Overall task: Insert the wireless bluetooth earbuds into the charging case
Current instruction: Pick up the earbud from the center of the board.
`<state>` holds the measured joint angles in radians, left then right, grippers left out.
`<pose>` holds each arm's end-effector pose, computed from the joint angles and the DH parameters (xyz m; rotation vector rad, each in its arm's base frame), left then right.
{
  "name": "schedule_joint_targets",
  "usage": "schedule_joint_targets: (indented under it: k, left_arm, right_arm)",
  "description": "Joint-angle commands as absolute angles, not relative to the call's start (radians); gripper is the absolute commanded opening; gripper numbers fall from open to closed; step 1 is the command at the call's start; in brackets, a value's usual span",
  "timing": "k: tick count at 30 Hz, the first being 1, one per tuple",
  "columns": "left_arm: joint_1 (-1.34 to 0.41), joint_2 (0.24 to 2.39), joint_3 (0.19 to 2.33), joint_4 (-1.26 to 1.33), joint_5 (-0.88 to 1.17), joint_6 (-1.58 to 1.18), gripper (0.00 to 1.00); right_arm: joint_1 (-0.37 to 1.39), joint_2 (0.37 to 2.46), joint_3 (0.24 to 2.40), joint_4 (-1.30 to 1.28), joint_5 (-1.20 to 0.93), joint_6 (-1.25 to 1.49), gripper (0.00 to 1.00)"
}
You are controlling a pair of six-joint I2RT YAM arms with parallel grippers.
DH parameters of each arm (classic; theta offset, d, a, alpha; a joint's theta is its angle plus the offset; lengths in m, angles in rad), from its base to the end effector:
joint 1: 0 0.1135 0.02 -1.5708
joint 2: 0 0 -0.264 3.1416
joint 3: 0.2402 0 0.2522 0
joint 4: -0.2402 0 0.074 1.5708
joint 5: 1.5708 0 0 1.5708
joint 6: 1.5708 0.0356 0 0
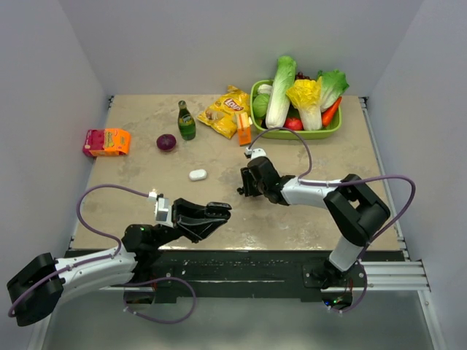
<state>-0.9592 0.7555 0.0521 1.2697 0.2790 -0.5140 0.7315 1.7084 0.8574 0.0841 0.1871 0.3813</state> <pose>0.0751 -0.1242 0.2399 0.5200 1.0163 -1.4679 0.2584 0.2230 0.1547 -0.3163 2.3245 0.3395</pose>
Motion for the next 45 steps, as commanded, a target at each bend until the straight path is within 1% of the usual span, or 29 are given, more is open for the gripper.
schedule_joint_targets:
  k: [1, 5, 8, 11, 12, 15, 18, 19, 20, 23, 26, 30, 37, 45]
  left_arm:
    - [-0.968, 0.759, -0.169, 1.347, 0.265, -0.517, 0.0]
    - [-0.968, 0.758, -0.169, 1.345, 0.265, -0.517, 0.0]
    - [-0.968, 0.753, -0.17, 1.339, 0.265, -0.517, 0.0]
    - [-0.968, 0.755, -0.167, 1.338, 0.264, -0.517, 0.0]
    - [-0.968, 0.758, -0.167, 1.338, 0.265, -0.517, 0.0]
    - [-0.968, 0.762, -0.163, 1.338, 0.265, -0.515, 0.0]
    - [-0.968, 0.765, -0.163, 1.344, 0.268, -0.515, 0.0]
    - [-0.968, 0.765, -0.166, 1.344, 0.268, -0.515, 0.0]
    - [-0.968, 0.765, -0.163, 1.344, 0.27, -0.515, 0.0]
    - [-0.968, 0.761, -0.164, 1.339, 0.268, -0.515, 0.0]
    - [-0.968, 0.755, -0.164, 1.332, 0.268, -0.514, 0.0]
    - [-0.968, 0.756, -0.166, 1.331, 0.267, -0.512, 0.0]
    - [-0.968, 0.755, -0.169, 1.336, 0.267, -0.517, 0.0]
    - [-0.968, 0.753, -0.167, 1.338, 0.267, -0.517, 0.0]
  right_arm:
    - [0.745, 1.747, 0.893, 0.058, 0.169, 0.379, 0.47]
    - [0.752, 1.758, 0.896, 0.061, 0.167, 0.38, 0.45]
    - [0.75, 1.759, 0.893, 0.063, 0.17, 0.382, 0.41]
    - [0.75, 1.749, 0.89, 0.069, 0.173, 0.383, 0.34]
    - [0.752, 1.747, 0.89, 0.069, 0.173, 0.383, 0.3]
    - [0.75, 1.743, 0.89, 0.071, 0.169, 0.383, 0.22]
    - [0.752, 1.744, 0.891, 0.074, 0.164, 0.383, 0.21]
    - [0.752, 1.749, 0.891, 0.074, 0.163, 0.385, 0.22]
    - [0.75, 1.752, 0.893, 0.072, 0.163, 0.384, 0.31]
    - [0.752, 1.735, 0.888, 0.064, 0.169, 0.396, 0.47]
    - [0.75, 1.688, 0.874, 0.058, 0.199, 0.406, 0.52]
    - [0.746, 1.646, 0.867, 0.043, 0.227, 0.41, 0.54]
    - [0.726, 1.611, 0.825, 0.061, 0.225, 0.416, 0.53]
    - [0.716, 1.644, 0.822, 0.069, 0.215, 0.413, 0.52]
